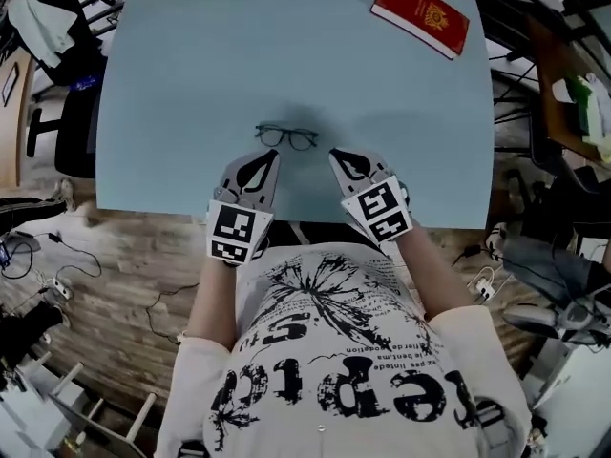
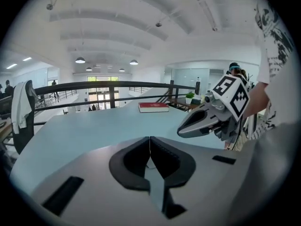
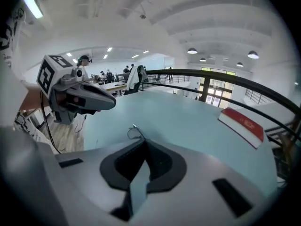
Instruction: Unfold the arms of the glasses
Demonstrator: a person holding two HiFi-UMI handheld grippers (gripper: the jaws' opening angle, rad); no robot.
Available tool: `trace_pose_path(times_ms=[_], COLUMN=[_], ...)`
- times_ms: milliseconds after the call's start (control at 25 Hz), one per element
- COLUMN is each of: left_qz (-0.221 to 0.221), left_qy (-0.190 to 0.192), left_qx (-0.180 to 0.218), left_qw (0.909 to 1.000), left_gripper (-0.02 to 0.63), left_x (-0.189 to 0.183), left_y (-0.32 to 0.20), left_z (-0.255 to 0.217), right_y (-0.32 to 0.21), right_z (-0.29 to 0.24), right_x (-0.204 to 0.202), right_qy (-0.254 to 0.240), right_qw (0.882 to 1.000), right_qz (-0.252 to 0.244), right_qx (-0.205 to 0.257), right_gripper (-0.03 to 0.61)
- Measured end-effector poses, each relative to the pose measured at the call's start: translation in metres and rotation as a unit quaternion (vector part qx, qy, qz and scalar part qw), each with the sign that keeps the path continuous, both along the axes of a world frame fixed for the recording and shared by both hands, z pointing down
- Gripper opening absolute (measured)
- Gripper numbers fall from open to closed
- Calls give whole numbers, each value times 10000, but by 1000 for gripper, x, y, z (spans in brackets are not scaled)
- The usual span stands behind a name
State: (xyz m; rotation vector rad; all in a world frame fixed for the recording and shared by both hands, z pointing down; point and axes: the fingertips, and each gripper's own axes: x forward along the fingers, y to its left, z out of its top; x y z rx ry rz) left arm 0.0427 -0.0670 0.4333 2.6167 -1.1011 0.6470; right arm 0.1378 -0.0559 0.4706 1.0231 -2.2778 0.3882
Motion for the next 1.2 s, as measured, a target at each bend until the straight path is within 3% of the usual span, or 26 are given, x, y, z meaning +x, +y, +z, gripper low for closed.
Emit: trace_pose_path(times_ms=[200, 440, 840, 1200], left_qz=[-75, 41, 89, 223], left_qy=[-199, -482, -675, -790], left_qx=[-59, -54, -287, -380], left_qw=[9998, 9988, 9973, 9959], left_gripper=[17, 17, 17, 17], left_x=[-1, -6, -7, -2], left_y=[-13, -26, -34, -40], left_z=[24, 52, 84, 93], right_y=[-18, -32, -46, -47], right_z=[40, 78, 107, 113], right_x=[-6, -12, -28, -33], right_qy=[565, 1146, 1840, 2112], right_qw=[9952, 9797, 9413, 9217], right_qz=[-683, -1461, -2730, -3205], right_qx=[-416, -750, -751, -556], right_gripper=[9, 31, 80, 37])
